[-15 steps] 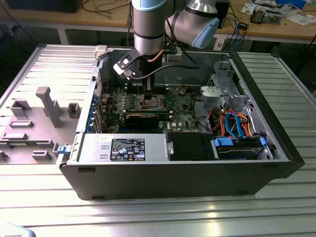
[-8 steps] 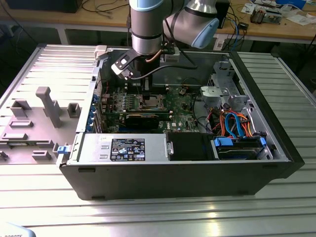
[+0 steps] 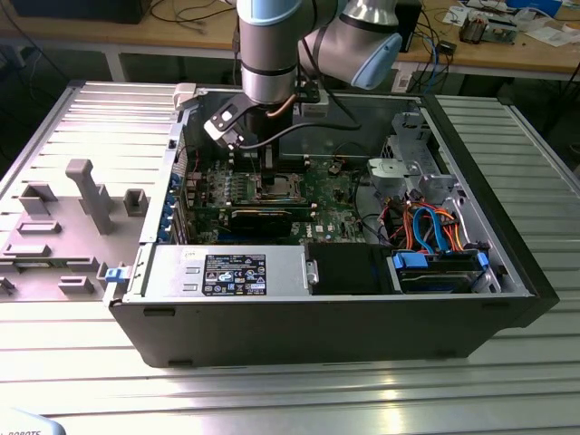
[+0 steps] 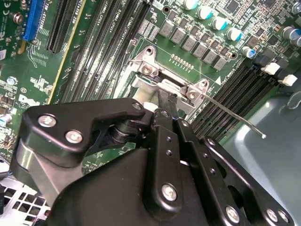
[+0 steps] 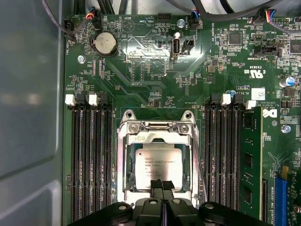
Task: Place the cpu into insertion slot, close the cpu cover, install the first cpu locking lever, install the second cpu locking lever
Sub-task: 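Close the cpu cover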
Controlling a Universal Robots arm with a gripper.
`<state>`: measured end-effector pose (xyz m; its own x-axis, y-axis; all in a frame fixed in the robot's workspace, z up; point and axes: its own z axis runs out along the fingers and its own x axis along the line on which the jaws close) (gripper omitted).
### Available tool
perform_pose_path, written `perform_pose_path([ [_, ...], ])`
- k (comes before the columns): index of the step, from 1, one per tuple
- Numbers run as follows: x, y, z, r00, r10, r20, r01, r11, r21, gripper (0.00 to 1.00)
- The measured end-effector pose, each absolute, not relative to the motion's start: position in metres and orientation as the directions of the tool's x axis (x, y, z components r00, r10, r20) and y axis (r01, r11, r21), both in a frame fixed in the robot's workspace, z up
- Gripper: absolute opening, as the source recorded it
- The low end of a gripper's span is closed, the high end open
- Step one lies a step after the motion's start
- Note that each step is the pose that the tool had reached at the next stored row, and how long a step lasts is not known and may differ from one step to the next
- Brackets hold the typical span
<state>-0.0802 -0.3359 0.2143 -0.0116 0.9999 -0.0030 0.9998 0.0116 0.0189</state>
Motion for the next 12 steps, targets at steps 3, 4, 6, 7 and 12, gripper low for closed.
perform_pose_path([
  [3,-0.0802,-0.3359,0.2114,-0.012,1.000,-0.003,1.000,0.012,0.019,0.11],
  [4,-0.0802,-0.3359,0.2108,-0.012,1.000,-0.003,1.000,0.012,0.019,0.11],
  [6,-0.0802,-0.3359,0.2092,-0.012,1.000,-0.003,1.000,0.012,0.019,0.11],
  [7,-0.0802,-0.3359,0.2089,-0.012,1.000,-0.003,1.000,0.012,0.019,0.11],
  [12,-0.0805,-0.3359,0.2089,-0.011,1.000,-0.003,1.000,0.011,0.019,0.11],
])
